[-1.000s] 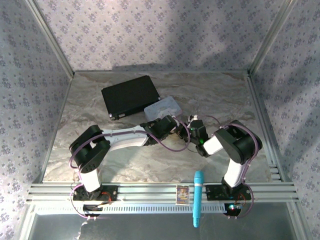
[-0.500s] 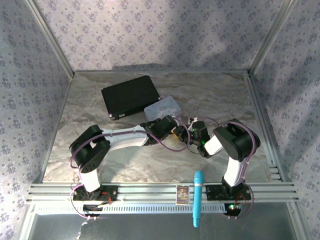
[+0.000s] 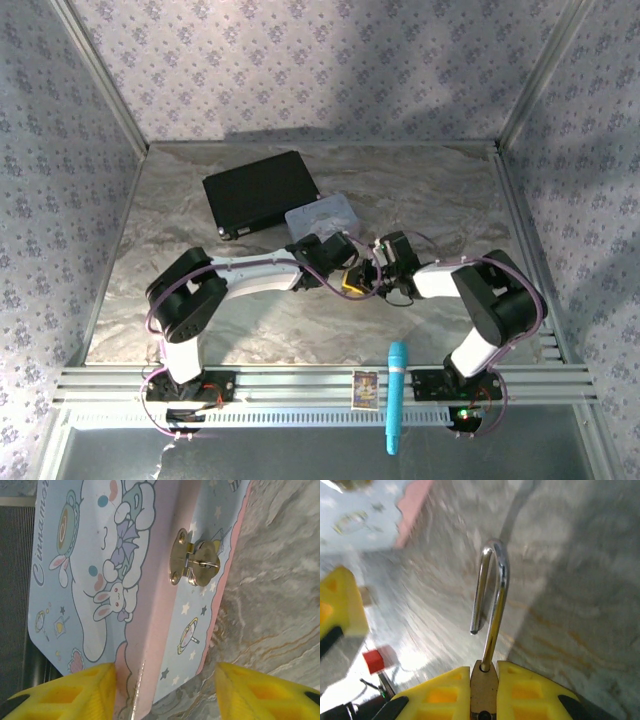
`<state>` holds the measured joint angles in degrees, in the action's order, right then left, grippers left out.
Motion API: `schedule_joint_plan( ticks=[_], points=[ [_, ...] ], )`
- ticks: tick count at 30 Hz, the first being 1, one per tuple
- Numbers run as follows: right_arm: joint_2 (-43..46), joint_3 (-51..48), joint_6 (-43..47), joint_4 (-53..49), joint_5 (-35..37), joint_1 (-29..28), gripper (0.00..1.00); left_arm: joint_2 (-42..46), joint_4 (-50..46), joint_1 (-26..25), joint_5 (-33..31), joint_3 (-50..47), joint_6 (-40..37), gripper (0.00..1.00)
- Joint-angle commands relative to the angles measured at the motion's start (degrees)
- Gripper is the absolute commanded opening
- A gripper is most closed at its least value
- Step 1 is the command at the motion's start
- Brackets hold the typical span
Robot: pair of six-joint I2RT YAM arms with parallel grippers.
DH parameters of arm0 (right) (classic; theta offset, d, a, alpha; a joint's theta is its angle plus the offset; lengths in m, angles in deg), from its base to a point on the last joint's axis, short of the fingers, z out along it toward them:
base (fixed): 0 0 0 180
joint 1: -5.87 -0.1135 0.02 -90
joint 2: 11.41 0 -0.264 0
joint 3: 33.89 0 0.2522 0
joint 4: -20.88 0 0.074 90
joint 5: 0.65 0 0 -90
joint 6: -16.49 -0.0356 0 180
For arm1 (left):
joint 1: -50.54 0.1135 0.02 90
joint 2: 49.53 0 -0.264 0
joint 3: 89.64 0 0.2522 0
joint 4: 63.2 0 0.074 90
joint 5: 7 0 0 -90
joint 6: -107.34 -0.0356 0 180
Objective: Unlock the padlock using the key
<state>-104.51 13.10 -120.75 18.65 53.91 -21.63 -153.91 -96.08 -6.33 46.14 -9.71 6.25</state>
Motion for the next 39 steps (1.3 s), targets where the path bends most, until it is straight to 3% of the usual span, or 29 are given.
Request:
schedule_joint_plan(
  ticks=[1,4,8,18,20,25,31,32,33,35,39],
  points=[
    [0.84,3.53,11.73,-27.86,-2.18,-0.21,0.00,-1.70,-9.07,1.43,1.08,-2.69,2.37,0.62],
    [-1.26,6.11,16.33,-34.00,-2.75,0.49,0.00,-1.06,-8.29,1.99,-0.03,-2.91,3.20,0.77],
    [-1.53,8.81,19.63,-40.19,-0.80,-0.10,0.02,-0.84,-7.56,2.02,-1.39,-2.49,4.04,0.83],
    [1.92,13.77,23.29,-49.80,7.95,-1.20,0.28,3.09,-5.03,3.71,-3.73,-3.32,7.05,0.91],
    [2.87,14.24,23.37,-50.78,9.10,-1.50,0.33,5.33,-4.24,3.63,-3.73,-4.41,7.52,1.00],
    [6.09,15.31,24.27,-52.46,12.90,-1.50,0.44,12.00,-2.84,3.59,-2.97,-7.78,10.44,1.00],
    [14.78,18.29,26.39,-52.64,28.93,-2.19,0.69,24.53,4.91,4.59,1.91,-16.20,16.71,1.00],
    [16.53,18.67,26.28,-51.86,32.96,-2.29,0.87,26.72,6.90,5.11,1.43,-18.03,18.08,1.00],
    [18.00,18.67,25.91,-51.21,36.52,-2.31,0.97,28.24,8.92,5.91,0.05,-19.60,19.84,1.00],
    [21.25,18.16,26.98,-48.50,43.24,-1.84,0.99,31.67,10.41,8.31,-3.27,-21.90,24.74,1.00],
    [26.40,13.68,30.07,-37.50,52.20,2.12,0.99,37.61,13.82,13.30,-4.92,-26.08,24.73,1.00]
  ],
)
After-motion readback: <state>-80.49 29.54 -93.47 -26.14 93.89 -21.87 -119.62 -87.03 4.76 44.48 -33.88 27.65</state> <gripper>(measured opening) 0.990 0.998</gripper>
